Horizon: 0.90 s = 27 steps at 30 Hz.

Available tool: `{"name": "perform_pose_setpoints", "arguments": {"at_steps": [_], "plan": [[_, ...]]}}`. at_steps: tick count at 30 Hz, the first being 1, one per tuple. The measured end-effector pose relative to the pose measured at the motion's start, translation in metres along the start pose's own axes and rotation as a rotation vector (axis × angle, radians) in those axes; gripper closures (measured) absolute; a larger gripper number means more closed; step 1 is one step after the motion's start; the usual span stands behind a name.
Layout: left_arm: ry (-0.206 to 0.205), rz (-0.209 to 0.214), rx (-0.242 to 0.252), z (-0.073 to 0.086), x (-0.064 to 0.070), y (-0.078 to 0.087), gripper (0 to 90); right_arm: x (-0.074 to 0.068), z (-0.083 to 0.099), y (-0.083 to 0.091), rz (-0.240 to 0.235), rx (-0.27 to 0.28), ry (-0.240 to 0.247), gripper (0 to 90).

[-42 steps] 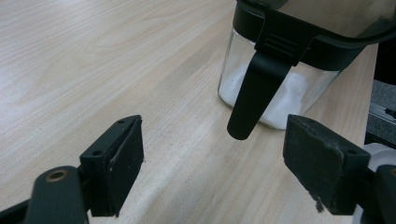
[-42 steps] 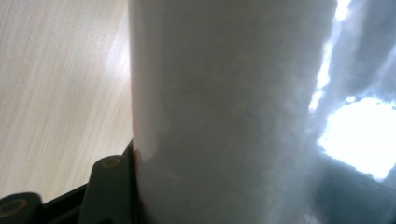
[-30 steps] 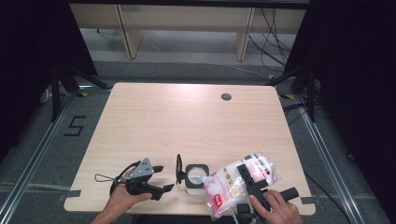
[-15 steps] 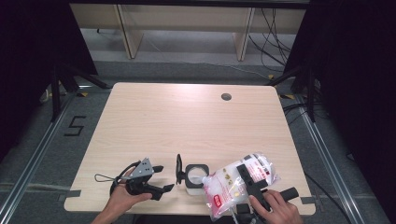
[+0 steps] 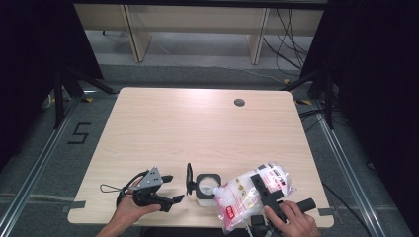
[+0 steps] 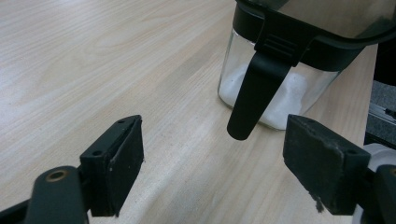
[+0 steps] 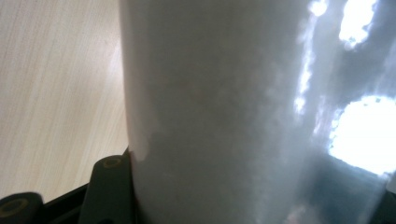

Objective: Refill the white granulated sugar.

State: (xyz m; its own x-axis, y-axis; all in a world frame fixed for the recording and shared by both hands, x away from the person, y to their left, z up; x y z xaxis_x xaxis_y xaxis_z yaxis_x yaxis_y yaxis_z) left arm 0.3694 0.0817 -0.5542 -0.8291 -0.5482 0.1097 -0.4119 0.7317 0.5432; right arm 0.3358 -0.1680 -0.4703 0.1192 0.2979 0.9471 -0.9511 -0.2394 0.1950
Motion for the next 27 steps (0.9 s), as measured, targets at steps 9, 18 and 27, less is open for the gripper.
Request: {"name": "perform_pose_setpoints", "arguments": {"at_steps": [9, 18, 27], "plan": [[0.016, 0.010, -0.002, 0.0005, 0.0019, -0.0007, 20.2, 0.0000, 0.0001, 0.0003, -0.001, -0.001, -0.006, 43.5], [0.017, 0.007, -0.003, 0.0005, 0.0019, -0.0002, 20.2, 0.0010, -0.0005, -0.0005, 0.002, 0.002, -0.008, 43.6], [-0.017, 0.009, -0.011, 0.0008, 0.0000, -0.0005, 20.1, 0.0012, 0.0025, -0.0002, -0.002, -0.014, -0.009, 43.6]]}}
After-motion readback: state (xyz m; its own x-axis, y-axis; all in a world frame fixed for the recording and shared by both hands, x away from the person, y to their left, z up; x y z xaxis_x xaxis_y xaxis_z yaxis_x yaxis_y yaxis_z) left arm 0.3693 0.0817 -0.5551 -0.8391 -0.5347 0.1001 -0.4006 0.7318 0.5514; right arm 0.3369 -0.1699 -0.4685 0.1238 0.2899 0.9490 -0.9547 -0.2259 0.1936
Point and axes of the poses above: each handheld gripper's, and its own axes: y roughly backward along the jaws, z roughly out of its underside, x roughly to its right, the point moved 10 cm from there along -y, roughly forward along the jaws, and after that the axes turned 1 degree about -x, right-handed, at the moved point
